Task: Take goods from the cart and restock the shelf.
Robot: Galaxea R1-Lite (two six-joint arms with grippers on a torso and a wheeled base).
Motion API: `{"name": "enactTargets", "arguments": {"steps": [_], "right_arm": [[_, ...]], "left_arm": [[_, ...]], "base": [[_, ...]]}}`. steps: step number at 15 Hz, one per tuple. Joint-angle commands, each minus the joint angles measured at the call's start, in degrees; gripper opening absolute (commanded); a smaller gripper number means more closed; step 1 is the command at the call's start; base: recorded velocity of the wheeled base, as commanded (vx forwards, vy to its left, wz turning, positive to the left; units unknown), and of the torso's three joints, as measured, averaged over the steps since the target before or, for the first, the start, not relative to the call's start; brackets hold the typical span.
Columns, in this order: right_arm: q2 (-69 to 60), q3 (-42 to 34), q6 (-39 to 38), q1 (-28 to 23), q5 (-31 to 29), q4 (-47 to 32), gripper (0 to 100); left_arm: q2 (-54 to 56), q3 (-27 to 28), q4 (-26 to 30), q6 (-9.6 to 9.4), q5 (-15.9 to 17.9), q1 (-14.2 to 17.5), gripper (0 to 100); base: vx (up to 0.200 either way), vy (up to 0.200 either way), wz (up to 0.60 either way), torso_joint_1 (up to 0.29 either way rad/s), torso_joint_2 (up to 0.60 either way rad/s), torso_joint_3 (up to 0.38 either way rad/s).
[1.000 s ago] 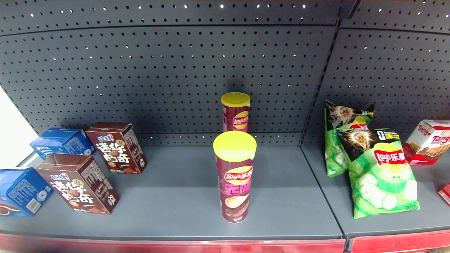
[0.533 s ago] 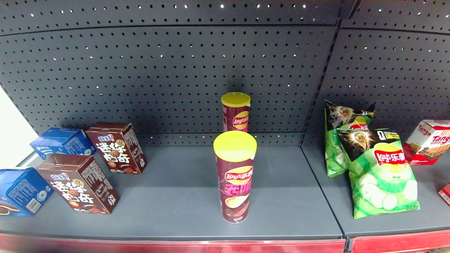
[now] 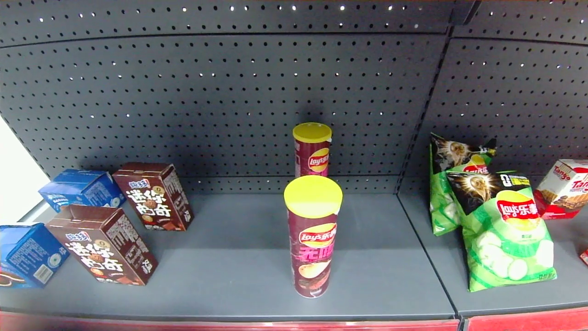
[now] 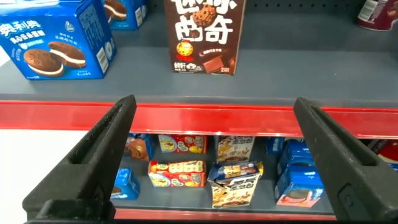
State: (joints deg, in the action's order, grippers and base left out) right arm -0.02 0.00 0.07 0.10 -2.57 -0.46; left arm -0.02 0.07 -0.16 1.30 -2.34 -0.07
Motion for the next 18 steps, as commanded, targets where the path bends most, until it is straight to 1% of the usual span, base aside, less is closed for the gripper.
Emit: {"name": "enactTargets", "arguments": {"steps": [1,2,5,17,18], "right_arm": [[0.0,0.0,0.0,0.0,0.0,0.0,100],[0.0,0.0,0.0,0.0,0.0,0.0,100],[0.0,0.0,0.0,0.0,0.0,0.0,100],[0.0,0.0,0.0,0.0,0.0,0.0,100],[0.0,0.0,0.0,0.0,0.0,0.0,100]], "left_arm": [[0.0,0.0,0.0,0.01,0.0,0.0,100],[0.0,0.0,0.0,0.1,0.0,0.0,100],[0.0,-0.1,0.0,-0.07,0.0,0.0,100],[0.0,-0.1,0.0,-0.07,-0.1,0.0,100],[0.0,-0.1,0.0,-0.16,-0.3,0.0,100]], "base": [[0.0,0.0,0.0,0.0,0.0,0.0],[0.0,0.0,0.0,0.0,0.0,0.0],[0.0,0.2,0.0,-0.001,0.01,-0.001],[0.0,0.0,0.0,0.0,0.0,0.0],[-0.2,0.0,0.0,0.002,0.0,-0.002]]}}
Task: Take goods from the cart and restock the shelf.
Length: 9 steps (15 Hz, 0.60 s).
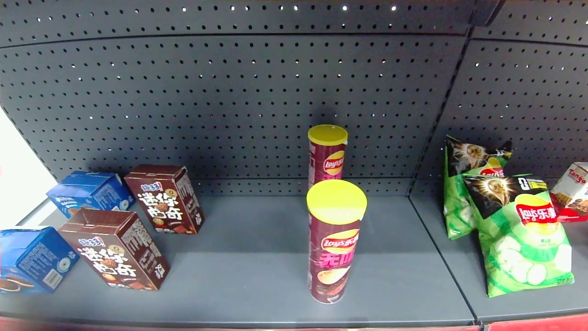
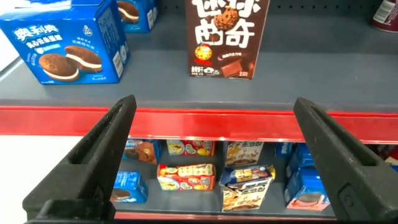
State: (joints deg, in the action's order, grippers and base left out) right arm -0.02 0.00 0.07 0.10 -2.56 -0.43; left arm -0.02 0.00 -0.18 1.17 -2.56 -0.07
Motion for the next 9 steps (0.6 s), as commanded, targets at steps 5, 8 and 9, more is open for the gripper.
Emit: {"name": "enactTargets", "arguments": {"steps": [5,8,9], "right_arm": [[0.0,0.0,0.0,0.0,0.0,0.0,100],[0.0,0.0,0.0,0.0,0.0,0.0,100],[0.0,0.0,0.0,0.0,0.0,0.0,100]], "left_arm": [[0.0,0.0,0.0,0.06,0.2,0.0,100],[0.0,0.0,0.0,-0.2,0.1,0.0,100],[0.0,0.0,0.0,-0.12,0.0,0.0,100]], "base": [[0.0,0.0,0.0,0.0,0.0,0.0],[0.0,-0.133,0.0,0.0,0.0,0.005],[0.0,0.0,0.0,0.0,0.0,0.0]]}}
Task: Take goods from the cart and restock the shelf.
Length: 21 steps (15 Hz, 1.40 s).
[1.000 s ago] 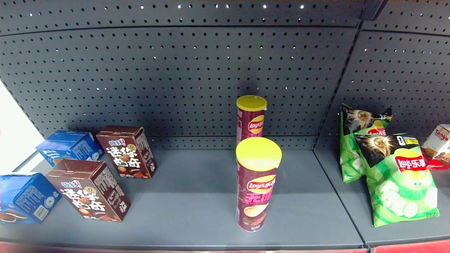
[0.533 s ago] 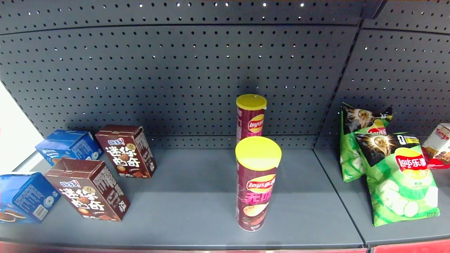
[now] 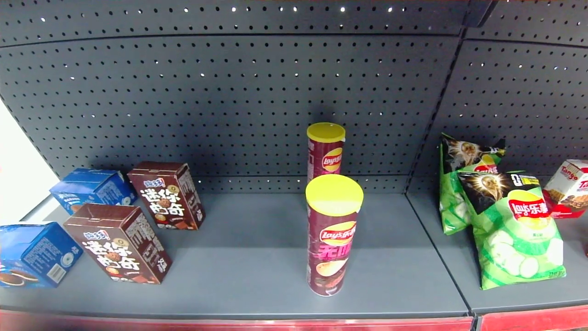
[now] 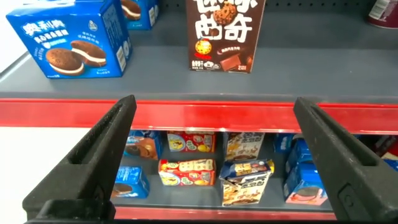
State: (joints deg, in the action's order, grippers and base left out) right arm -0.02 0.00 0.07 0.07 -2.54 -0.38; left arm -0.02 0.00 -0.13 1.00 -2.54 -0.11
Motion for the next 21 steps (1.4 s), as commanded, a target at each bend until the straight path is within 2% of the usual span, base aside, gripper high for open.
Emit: {"name": "enactTargets", "arguments": {"steps": [1,9,10,14,21], "right_arm": [[0.0,0.0,0.0,0.0,0.0,-0.1,100],[0.0,0.0,0.0,0.0,0.0,-0.1,100],[0.0,0.0,0.0,0.0,0.0,-0.1,100],[0.0,0.0,0.0,0.0,0.0,-0.1,100],[0.0,0.0,0.0,0.0,0.0,-0.1,100]], "left_arm": [[0.0,0.0,0.0,0.23,-0.1,0.0,100],[0.0,0.0,0.0,-0.12,0.1,0.0,100],[0.0,0.0,0.0,-0.21,-0.2,0.0,100],[0.0,0.0,0.0,0.49,-0.3,0.0,100],[0.0,0.0,0.0,0.49,-0.3,0.0,100]], "base": [[0.0,0.0,0.0,0.0,0.0,0.0],[0.0,0.0,0.0,0.0,0.0,0.0],[-0.2,0.0,0.0,0.002,0.0,0.002],[-0.05,0.0,0.0,0.001,0.0,0.001],[0.0,0.0,0.0,0.0,0.0,0.0]]}}
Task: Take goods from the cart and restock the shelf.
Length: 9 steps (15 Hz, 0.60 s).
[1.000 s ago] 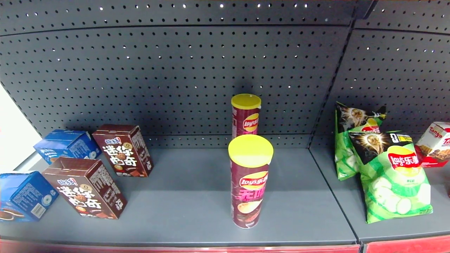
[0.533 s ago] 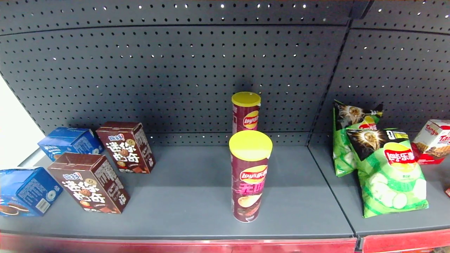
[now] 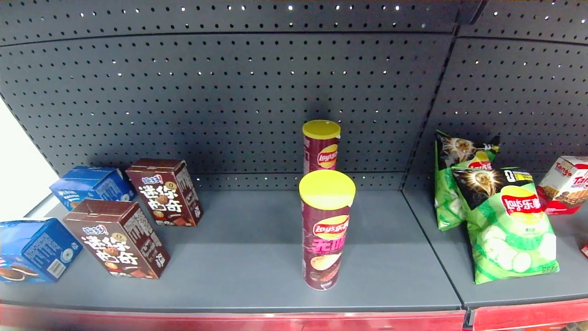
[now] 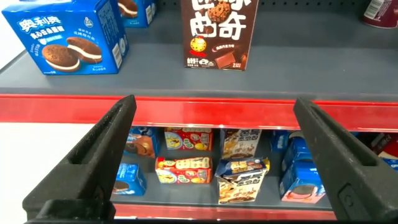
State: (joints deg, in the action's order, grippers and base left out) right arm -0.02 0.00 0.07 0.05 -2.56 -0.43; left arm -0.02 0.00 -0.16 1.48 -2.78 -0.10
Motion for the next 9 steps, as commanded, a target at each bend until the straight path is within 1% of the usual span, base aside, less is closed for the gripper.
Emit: {"name": "enactTargets", "arguments": {"steps": [1,9], "right_arm": [[0.0,0.0,0.0,0.0,0.0,0.0,100],[0.0,0.0,0.1,0.0,0.0,0.0,100]], "left_arm": [[0.0,0.0,0.0,0.02,0.0,0.0,100],[0.0,0.0,0.0,0.02,0.0,0.0,100]], "base": [[0.0,0.0,0.0,0.0,0.0,0.0],[0.0,0.0,0.0,0.0,0.0,0.0]]}}
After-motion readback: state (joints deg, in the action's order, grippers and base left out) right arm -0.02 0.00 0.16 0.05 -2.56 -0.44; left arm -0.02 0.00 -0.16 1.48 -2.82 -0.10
